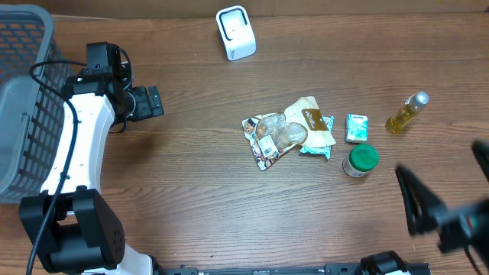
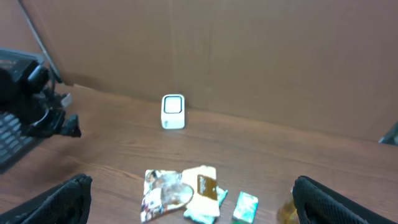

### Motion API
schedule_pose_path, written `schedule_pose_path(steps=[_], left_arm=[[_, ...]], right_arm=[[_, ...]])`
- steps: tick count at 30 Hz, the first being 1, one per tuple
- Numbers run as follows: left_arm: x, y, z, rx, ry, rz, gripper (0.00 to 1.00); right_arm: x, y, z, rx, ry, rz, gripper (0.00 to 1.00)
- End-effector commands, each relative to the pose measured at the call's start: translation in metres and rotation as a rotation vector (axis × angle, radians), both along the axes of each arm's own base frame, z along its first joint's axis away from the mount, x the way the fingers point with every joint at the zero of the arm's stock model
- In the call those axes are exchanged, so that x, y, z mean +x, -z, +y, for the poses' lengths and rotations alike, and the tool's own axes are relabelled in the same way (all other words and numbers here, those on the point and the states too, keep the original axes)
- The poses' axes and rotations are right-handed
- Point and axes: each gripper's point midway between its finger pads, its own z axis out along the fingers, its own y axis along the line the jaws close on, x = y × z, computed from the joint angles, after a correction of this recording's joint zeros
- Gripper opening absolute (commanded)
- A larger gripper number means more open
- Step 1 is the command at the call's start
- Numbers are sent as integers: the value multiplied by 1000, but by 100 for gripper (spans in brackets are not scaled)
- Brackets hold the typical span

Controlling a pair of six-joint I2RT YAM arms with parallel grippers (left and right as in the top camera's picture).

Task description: Scan the item barcode

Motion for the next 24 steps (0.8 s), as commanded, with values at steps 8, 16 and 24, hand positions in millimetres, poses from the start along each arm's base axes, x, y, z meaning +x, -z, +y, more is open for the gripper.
schedule_pose_path(steps=[8,16,24], left_arm=[[2,-5,0,11,13,-14,99],[2,-5,0,11,12,-15,100],[2,-5,0,11,13,-14,99]], right_arm=[[-21,86,-13,-2,74,32,100],[-11,136,-11,15,75,-24,100],[15,164,-5,44,59,-176,100]])
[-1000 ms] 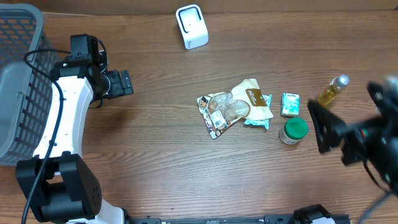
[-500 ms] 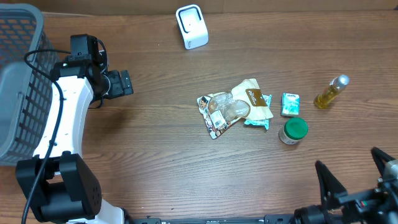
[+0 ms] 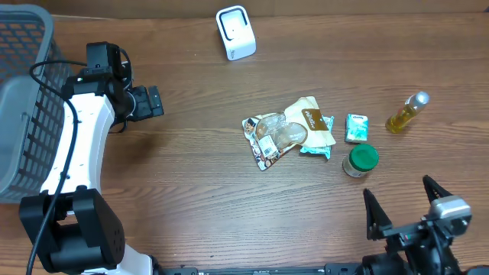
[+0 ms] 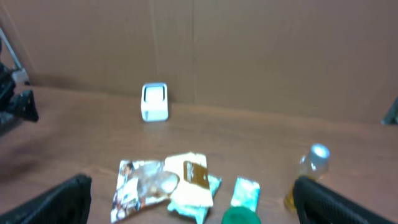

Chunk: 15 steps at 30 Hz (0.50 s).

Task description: Scan the item barcode

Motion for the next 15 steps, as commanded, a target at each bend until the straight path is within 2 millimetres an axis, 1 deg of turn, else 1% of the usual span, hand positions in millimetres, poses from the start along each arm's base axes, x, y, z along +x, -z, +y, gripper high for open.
schedule_pose_path(steps=[1,5,9,11,15], left_arm=[[2,-5,0,11,12,-15,100],[2,-5,0,11,13,-15,99],[2,-5,0,11,13,-14,100],[2,-5,0,11,12,-15,99],[2,-5,-2,11,16,-15,99]], right_arm=[[7,10,5,12,-23,-59,100],[19,8,13,28,-60,-175,100],[34,-5,19,42,-80,-312,100],[42,-12,20,51,-86,-412,100],[49,-14,21,63,-85,-548,100]])
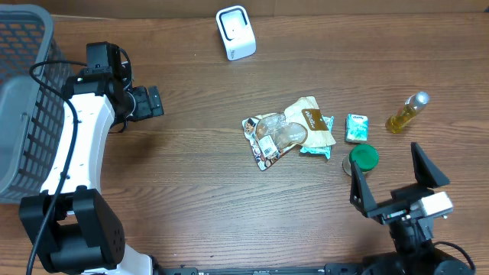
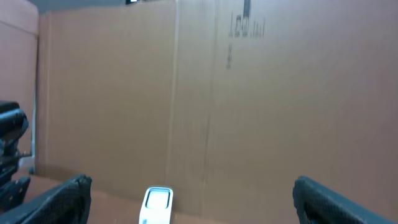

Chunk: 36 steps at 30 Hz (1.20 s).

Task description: Scan the item barcode

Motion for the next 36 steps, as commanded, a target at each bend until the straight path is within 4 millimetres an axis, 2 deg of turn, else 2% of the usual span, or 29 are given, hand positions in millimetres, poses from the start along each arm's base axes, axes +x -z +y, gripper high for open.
schedule_pose_path(steps=[1,6,9,14,18,22,24,36], left_arm=[[2,-5,-2,11,18,-15,99],[2,-5,-2,11,17,-14,100],[2,-5,-2,11,16,-15,100],[2,-5,-2,11,16,-14,100],[2,-5,-2,11,16,-14,99],[2,-5,-2,11,16,-14,100],[2,-5,-2,11,16,-15,100],[2,-5,-2,11,16,-14,99]], right_arm=[[8,13,2,6,-5,-64,100],[15,34,3,24,-10,-112,100],[25,55,-5,106,7,-72,100],[41,89,-12,157,46,82,100],[52,137,-13,128,74,279,100],[54,166,-13,109,86,396,100],[54,175,-13,103,90,431,100],[54,174,-13,104,89,426,100]])
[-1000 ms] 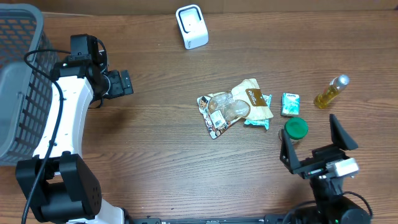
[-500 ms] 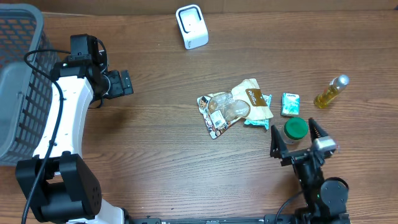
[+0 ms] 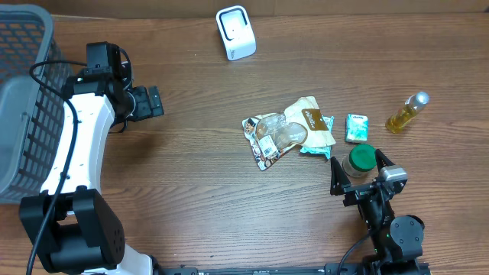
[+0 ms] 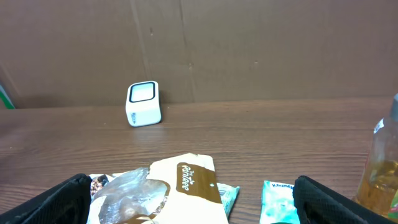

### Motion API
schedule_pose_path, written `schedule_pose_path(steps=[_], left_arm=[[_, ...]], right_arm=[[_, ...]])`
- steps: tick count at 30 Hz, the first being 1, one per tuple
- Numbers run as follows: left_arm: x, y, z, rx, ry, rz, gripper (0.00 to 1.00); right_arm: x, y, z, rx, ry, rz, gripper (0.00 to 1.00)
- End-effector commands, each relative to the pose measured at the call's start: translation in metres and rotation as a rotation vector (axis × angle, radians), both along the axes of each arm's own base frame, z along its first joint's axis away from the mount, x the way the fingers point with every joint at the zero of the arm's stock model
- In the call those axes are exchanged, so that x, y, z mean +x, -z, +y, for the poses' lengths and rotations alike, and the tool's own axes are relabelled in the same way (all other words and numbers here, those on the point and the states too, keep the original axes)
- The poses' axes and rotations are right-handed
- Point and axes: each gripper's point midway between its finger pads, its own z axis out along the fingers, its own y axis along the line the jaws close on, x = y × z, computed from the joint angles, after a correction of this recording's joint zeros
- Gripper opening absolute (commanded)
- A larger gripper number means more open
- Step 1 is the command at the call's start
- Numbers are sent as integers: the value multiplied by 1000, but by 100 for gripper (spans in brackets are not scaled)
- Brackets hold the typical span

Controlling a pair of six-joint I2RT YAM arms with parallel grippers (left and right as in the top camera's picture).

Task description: Scan the item barcode

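Note:
A white barcode scanner (image 3: pixel 235 32) (image 4: pixel 143 103) stands at the back of the table. Mid-table lies a heap of snack packets (image 3: pixel 289 137) (image 4: pixel 180 186), with a teal packet (image 3: pixel 356 127) (image 4: pixel 280 199) and a green-lidded jar (image 3: pixel 361 160) to its right. My right gripper (image 3: pixel 359 169) (image 4: pixel 199 205) is open, low at the near side of the jar, its fingers (image 4: pixel 62 199) spread wide with nothing between them. The jar falls below the right wrist view. My left gripper (image 3: pixel 149 101) rests far left, away from the items; its jaws are unclear.
A small bottle of yellow liquid (image 3: pixel 406 111) (image 4: pixel 380 168) stands at the right. A grey mesh basket (image 3: pixel 23 99) sits at the left edge. A brown cardboard wall (image 4: pixel 249 50) backs the table.
My right gripper has moved from the near right of the table up and left to the green-lidded jar. Its camera, then facing the cardboard wall, now looks across the items. The left arm is unchanged.
My right gripper was open at the far right edge. It then stood at the near right, then just below and right of the jar. Now it is at the jar, still open. The items and the left arm stayed where they were.

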Motion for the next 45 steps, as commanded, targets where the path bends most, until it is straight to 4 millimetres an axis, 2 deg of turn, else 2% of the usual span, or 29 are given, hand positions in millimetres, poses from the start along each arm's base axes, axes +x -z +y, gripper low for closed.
schedule_pose_path(steps=[1,40,45], left_arm=[[2,-5,-1,11,16,-15,100],[2,-4,-1,11,15,-13,100],[2,-11,-3,13,20,-31,100]], right_arm=[[1,2,-3,11,15,-2,100],[1,2,-3,11,15,-2,100],[1,2,-3,11,15,-2,100]])
